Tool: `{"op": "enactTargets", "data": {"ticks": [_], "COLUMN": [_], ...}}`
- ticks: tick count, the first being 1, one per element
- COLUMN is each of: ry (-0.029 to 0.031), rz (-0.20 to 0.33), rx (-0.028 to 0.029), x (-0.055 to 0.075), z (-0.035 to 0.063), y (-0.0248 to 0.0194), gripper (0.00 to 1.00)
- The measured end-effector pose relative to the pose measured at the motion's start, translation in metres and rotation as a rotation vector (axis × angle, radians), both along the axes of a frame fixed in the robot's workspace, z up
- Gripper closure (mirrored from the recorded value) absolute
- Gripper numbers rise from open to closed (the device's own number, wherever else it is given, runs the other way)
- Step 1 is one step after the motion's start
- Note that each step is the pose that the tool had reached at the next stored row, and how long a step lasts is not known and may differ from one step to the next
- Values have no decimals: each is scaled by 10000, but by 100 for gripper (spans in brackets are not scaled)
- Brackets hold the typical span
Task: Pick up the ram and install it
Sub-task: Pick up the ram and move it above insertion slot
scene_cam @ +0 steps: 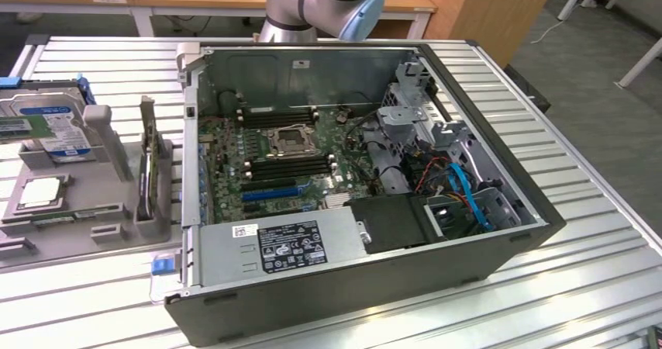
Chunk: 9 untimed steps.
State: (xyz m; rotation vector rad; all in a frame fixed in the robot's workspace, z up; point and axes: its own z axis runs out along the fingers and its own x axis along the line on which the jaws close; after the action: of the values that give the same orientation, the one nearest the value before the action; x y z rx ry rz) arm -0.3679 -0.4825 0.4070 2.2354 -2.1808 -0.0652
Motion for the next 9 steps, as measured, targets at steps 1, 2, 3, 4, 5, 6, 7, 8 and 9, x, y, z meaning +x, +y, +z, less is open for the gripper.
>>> {"op": "enactTargets", "data": {"ticks": [1,2,3,4,5,6,7,8,9], "ry": [1,0,-1,0,-1,0,-1,-1,-1], "rz": [0,2,1,-1,0,0,-1,-1,-1], "rx": [-1,-1,1,1,1,1,0,1,1], "x": [5,11,17,24,33,42,53,64,76], "z": [1,0,-1,0,-1,-1,0,-1,-1], "y": [0,-1,0,0,0,0,0,0,0], "gripper": [89,89,89,89,89,89,89,89,89]}}
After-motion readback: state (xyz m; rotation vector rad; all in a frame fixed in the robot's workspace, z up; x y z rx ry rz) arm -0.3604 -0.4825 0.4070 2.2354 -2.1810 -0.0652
